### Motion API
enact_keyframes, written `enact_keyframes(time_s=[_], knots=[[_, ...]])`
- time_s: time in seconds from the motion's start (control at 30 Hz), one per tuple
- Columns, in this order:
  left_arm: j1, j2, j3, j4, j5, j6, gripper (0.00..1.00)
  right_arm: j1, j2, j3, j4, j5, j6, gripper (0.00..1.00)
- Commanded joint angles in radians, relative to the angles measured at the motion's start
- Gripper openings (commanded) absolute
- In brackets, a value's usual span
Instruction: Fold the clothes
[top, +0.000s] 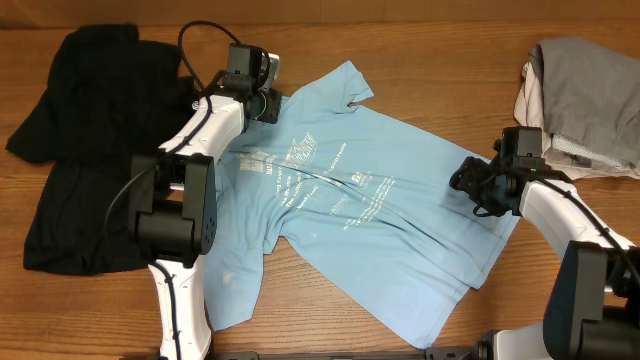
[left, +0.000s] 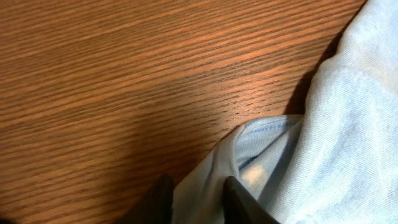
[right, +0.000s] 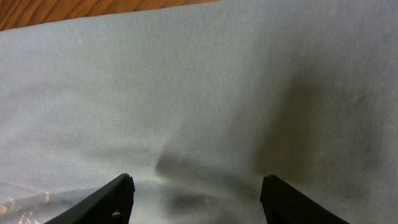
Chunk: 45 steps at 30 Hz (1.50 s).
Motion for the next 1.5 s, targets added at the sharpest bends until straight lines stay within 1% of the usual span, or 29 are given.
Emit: enact_keyframes(time_s=[0.0, 0.2, 0.3, 0.4, 0.47, 0.53, 0.73, 0.8, 0.9, 0.97, 1.27, 1.47], knots=[[-0.001, 0.018, 0.013, 0.010, 0.024, 0.012, 0.33, -0.002, 0.002, 0.021, 0.005, -0.005, 0.000, 0.70], [-0.001, 0.017, 0.016, 0.019, 0.061, 0.012, 0.38, -0.002, 0.002, 0.021, 0.007, -0.004, 0.000, 0.71], [-0.001, 0.013, 0.019, 0.019, 0.085, 0.012, 0.42, -0.002, 0.002, 0.021, 0.009, -0.004, 0.000, 0.71], [-0.001, 0.012, 0.022, 0.021, 0.096, 0.013, 0.42, -0.002, 0.002, 0.021, 0.009, -0.004, 0.000, 0.71], [-0.001, 0.013, 0.022, 0.016, 0.095, 0.022, 0.40, -0.002, 0.002, 0.021, 0.009, -0.004, 0.000, 0.70], [-0.001, 0.016, 0.022, 0.007, 0.092, 0.040, 0.36, -0.002, 0.002, 0.021, 0.008, -0.004, 0.000, 0.71], [-0.001, 0.035, 0.021, 0.009, 0.047, 0.038, 0.26, -0.002, 0.002, 0.021, 0.006, -0.005, 0.000, 0.71], [-0.001, 0.045, 0.021, 0.016, 0.046, 0.038, 0.21, -0.002, 0.002, 0.021, 0.005, -0.005, 0.000, 0.71], [-0.001, 0.050, 0.021, 0.034, 0.037, 0.037, 0.09, -0.002, 0.002, 0.021, 0.003, -0.004, 0.000, 0.71], [-0.001, 0.046, 0.022, 0.064, 0.011, 0.014, 0.04, -0.002, 0.002, 0.021, 0.003, -0.004, 0.000, 0.71], [0.023, 0.045, 0.078, 0.163, -0.136, -0.068, 0.04, -0.002, 0.002, 0.021, 0.004, -0.005, 0.000, 0.71], [0.090, 0.045, 0.101, 0.172, -0.152, -0.099, 0.04, -0.002, 0.002, 0.021, 0.040, -0.004, 0.000, 0.71]])
